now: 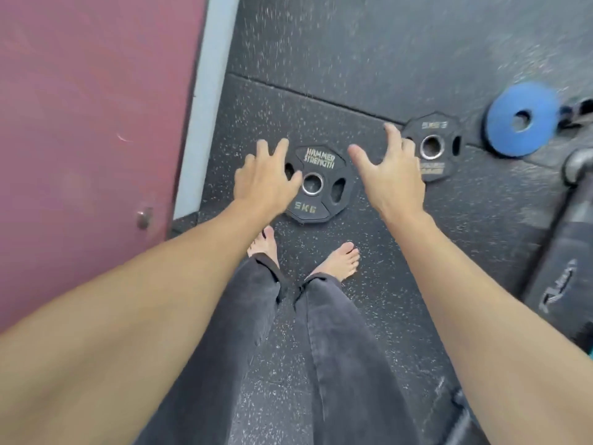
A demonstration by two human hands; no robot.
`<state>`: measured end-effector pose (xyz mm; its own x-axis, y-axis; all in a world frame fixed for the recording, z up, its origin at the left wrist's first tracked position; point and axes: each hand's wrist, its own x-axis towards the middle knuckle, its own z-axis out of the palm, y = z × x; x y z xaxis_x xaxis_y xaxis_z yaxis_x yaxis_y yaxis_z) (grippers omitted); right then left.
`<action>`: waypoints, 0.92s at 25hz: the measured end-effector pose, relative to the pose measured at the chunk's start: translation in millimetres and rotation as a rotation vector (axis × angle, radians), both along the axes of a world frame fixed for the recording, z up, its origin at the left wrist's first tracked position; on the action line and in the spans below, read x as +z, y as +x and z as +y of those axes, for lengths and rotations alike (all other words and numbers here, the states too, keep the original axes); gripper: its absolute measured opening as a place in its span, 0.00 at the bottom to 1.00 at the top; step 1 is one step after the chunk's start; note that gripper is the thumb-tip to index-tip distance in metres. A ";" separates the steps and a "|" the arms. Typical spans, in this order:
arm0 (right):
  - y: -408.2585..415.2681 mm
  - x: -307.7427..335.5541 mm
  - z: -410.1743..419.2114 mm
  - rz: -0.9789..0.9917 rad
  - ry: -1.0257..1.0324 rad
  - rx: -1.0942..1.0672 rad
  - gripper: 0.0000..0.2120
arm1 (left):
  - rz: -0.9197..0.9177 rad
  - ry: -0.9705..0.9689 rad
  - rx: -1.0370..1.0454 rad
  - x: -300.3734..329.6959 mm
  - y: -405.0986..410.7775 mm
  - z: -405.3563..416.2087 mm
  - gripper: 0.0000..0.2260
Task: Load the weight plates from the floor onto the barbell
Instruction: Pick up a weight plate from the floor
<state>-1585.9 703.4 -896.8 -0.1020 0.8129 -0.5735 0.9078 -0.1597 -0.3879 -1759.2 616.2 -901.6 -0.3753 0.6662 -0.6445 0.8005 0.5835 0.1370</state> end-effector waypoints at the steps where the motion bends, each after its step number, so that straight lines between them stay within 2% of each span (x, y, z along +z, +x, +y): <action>1: -1.6 -32.7 -4.4 -0.007 -0.020 0.022 0.37 | -0.002 -0.021 0.016 -29.7 1.1 -3.7 0.29; 6: -10.4 -171.2 -29.9 -0.065 -0.106 0.076 0.43 | 0.033 -0.109 0.112 -158.9 4.8 -18.2 0.39; 11: -20.2 -262.0 -41.6 -0.195 -0.154 0.044 0.54 | -0.002 -0.157 0.216 -245.5 14.9 -15.1 0.48; 15: -31.8 -298.9 -47.8 -0.333 -0.140 0.066 0.63 | 0.046 -0.168 0.221 -279.0 28.4 -5.5 0.56; 18: -35.2 -307.6 -46.4 -0.404 -0.072 0.088 0.64 | 0.119 -0.162 0.288 -289.8 26.5 4.3 0.62; 23: -29.6 -293.8 -43.0 -0.416 -0.065 0.050 0.57 | 0.087 -0.140 0.373 -278.2 26.5 8.7 0.50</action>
<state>-1615.5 660.4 -1190.6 0.1107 0.7739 -0.6236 0.9921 -0.1237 0.0226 -1732.7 624.9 -1179.8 -0.6317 0.3826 -0.6742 0.5359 0.8440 -0.0233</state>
